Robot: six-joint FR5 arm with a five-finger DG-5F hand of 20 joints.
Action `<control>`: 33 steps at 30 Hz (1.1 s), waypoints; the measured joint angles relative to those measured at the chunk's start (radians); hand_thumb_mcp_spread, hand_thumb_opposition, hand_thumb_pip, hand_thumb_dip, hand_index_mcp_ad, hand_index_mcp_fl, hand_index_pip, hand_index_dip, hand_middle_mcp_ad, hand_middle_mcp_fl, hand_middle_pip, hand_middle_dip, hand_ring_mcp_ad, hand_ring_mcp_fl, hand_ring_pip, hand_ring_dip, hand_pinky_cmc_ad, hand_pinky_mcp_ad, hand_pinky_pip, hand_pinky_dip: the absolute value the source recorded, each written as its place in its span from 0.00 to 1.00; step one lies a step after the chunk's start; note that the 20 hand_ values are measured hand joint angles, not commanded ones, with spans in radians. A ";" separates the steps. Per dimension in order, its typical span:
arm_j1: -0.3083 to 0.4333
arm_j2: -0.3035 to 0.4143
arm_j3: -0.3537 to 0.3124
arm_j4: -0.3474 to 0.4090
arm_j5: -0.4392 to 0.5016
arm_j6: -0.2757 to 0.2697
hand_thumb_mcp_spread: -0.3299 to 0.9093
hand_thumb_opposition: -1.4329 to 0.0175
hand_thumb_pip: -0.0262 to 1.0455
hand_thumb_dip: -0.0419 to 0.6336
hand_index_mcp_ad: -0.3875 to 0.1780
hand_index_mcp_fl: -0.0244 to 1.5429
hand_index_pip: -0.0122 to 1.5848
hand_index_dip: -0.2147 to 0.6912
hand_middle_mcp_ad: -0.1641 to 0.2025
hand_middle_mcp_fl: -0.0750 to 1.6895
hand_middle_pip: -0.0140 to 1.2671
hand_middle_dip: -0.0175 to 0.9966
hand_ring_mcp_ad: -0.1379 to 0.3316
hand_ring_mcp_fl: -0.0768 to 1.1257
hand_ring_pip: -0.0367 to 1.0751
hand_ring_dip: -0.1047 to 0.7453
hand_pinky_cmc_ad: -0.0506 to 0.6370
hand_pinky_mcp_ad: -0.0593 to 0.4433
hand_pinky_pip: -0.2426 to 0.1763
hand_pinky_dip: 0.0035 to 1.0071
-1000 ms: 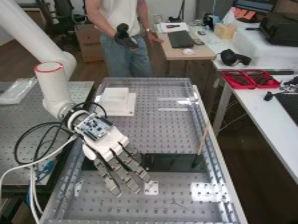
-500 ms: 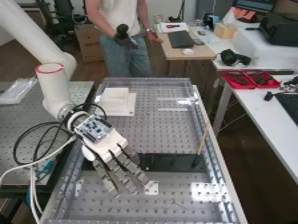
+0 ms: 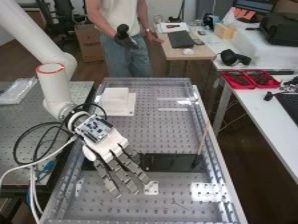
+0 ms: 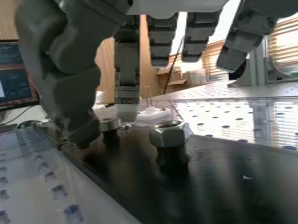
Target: Grab the bearing and place it in the white container
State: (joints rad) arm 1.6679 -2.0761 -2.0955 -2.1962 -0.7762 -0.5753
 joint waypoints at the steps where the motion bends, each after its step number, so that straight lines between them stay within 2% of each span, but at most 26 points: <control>1: 0.000 0.000 0.000 0.000 0.000 -0.001 0.61 0.43 0.55 0.42 0.57 0.09 0.92 0.42 0.59 0.05 0.12 0.22 0.54 0.06 0.11 0.21 0.56 0.60 0.38 0.24; 18: 0.002 -0.002 0.000 0.014 -0.002 -0.014 0.61 0.43 0.55 0.42 0.57 0.13 0.92 0.40 0.59 0.05 0.12 0.22 0.54 0.06 0.11 0.21 0.56 0.60 0.38 0.24; 33: -0.002 -0.003 0.001 0.005 -0.010 0.000 0.61 0.43 0.55 0.42 0.58 0.13 0.92 0.39 0.59 0.07 0.12 0.22 0.55 0.06 0.11 0.21 0.56 0.60 0.40 0.25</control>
State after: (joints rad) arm 1.6659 -2.0787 -2.0943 -2.1913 -0.7861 -0.5749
